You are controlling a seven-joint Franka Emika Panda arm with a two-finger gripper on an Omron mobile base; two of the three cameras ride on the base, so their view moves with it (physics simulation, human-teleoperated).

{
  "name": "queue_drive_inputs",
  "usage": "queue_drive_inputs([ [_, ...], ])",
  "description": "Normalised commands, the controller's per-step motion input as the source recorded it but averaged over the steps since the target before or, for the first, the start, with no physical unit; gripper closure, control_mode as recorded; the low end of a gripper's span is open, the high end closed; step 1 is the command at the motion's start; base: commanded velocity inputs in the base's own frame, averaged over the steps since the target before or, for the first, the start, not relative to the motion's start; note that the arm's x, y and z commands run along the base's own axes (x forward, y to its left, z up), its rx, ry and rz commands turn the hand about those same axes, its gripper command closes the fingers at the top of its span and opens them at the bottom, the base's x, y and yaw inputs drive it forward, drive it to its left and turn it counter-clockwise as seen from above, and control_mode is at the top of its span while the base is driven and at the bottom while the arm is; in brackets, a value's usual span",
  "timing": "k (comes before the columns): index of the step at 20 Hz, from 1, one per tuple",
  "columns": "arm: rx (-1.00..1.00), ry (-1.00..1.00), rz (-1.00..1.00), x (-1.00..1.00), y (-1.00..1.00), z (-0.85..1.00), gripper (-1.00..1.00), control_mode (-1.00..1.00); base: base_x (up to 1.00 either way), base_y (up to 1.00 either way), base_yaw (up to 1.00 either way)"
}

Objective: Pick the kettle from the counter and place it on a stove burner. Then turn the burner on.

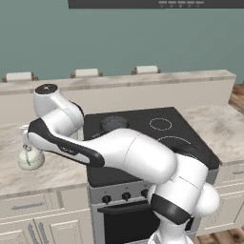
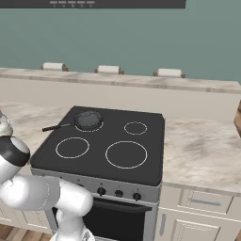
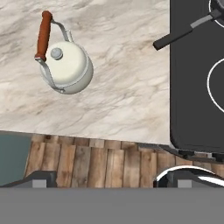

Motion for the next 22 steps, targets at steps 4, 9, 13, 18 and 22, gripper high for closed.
queue_drive_inputs([
  [4,0.0,0.0,0.0,0.01,0.11,-0.19,-1.0,-1.0,0.0,0.0,0.0],
  [9,0.0,0.0,-0.03,0.1,0.23,-0.21,-1.0,-1.0,0.0,0.0,0.0],
  [13,0.0,0.0,-0.03,0.18,0.27,-0.1,-1.0,-1.0,0.0,0.0,0.0],
  [18,0.03,0.02,-0.01,0.24,0.24,-0.06,-1.0,-1.0,0.0,0.0,0.0],
  [22,0.03,0.04,0.0,0.26,0.3,-0.06,-1.0,-1.0,0.0,0.0,0.0],
])
